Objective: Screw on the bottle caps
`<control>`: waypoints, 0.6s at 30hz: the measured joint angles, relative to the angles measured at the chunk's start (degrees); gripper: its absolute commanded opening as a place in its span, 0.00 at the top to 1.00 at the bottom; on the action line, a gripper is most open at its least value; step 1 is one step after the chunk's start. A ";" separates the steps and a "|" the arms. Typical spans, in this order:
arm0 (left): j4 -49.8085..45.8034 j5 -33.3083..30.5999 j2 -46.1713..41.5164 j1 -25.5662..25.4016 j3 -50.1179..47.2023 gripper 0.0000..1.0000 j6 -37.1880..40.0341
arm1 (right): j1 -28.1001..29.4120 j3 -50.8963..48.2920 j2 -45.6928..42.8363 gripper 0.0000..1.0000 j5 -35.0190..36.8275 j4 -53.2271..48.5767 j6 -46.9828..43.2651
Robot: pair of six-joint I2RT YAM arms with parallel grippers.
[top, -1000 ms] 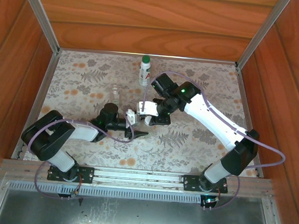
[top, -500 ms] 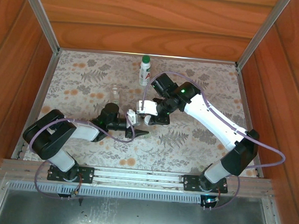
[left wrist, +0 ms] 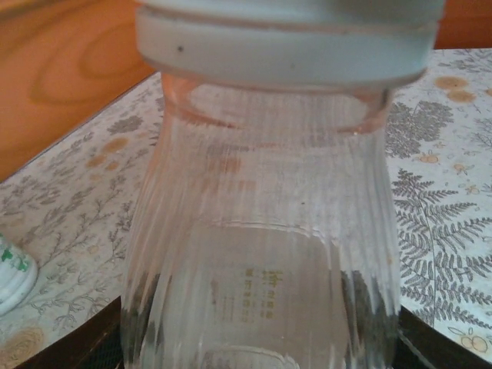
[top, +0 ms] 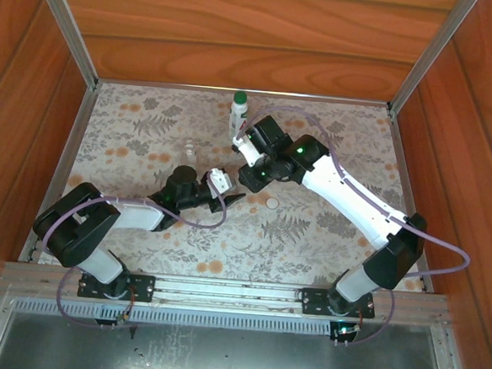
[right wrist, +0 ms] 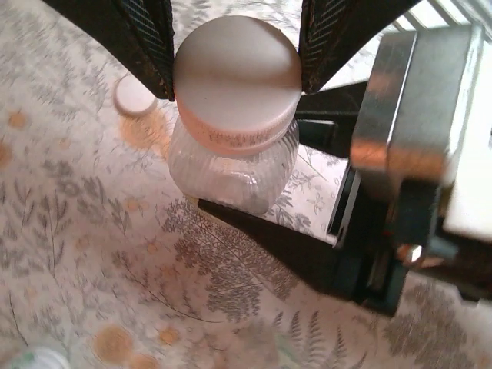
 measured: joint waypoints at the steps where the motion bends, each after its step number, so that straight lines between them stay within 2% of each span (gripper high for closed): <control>1: -0.04 -0.17 0.00 -0.11 0.00 0.42 0.11 | 0.04 0.48 0.37 0.78 0.11 -0.57 3.06; 4: -0.76 -0.17 0.00 -0.35 0.00 0.42 0.48 | 0.13 0.87 0.79 0.67 0.20 -1.79 8.24; 7: -0.79 0.13 -0.07 -0.42 -0.15 0.42 0.70 | 0.11 0.87 0.68 0.40 -0.50 -2.34 7.93; 9: -0.76 1.01 -0.72 -0.39 -0.90 0.42 0.85 | 0.04 0.72 0.28 0.31 -1.46 -2.71 4.63; 18: -0.83 11.54 -5.05 0.20 -5.51 0.42 2.95 | -0.20 -9.55 -13.84 0.31 -7.58 -0.15 -24.22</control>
